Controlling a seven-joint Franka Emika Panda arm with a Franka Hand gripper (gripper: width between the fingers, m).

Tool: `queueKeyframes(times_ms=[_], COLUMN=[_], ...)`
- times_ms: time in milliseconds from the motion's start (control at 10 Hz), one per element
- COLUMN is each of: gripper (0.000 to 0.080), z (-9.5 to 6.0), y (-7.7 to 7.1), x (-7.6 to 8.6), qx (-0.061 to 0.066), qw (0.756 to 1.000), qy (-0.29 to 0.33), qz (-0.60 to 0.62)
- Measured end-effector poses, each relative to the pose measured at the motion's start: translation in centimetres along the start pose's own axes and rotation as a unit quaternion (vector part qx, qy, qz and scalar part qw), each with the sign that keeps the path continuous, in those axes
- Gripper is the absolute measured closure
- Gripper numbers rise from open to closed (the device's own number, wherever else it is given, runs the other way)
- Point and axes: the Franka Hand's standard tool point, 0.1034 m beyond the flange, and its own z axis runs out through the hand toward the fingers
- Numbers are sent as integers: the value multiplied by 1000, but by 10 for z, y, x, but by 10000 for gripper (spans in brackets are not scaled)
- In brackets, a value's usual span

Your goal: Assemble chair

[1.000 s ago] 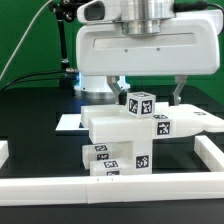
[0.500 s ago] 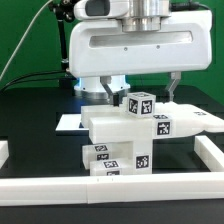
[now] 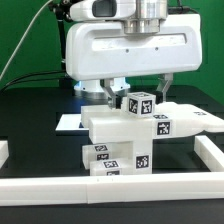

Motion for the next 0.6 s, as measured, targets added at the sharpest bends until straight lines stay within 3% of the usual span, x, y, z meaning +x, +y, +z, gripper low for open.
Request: queueKeyframes(times_ms=[100, 200, 300, 600], gripper=[449, 449, 515, 515], z=[0, 0, 0, 0], y=[0, 0, 0, -1], x=[0, 0, 0, 0], qx=[0, 0, 0, 1], qw=[1000, 998, 996, 981], qy=[0, 0, 0, 0], qz=[31, 66, 90, 196])
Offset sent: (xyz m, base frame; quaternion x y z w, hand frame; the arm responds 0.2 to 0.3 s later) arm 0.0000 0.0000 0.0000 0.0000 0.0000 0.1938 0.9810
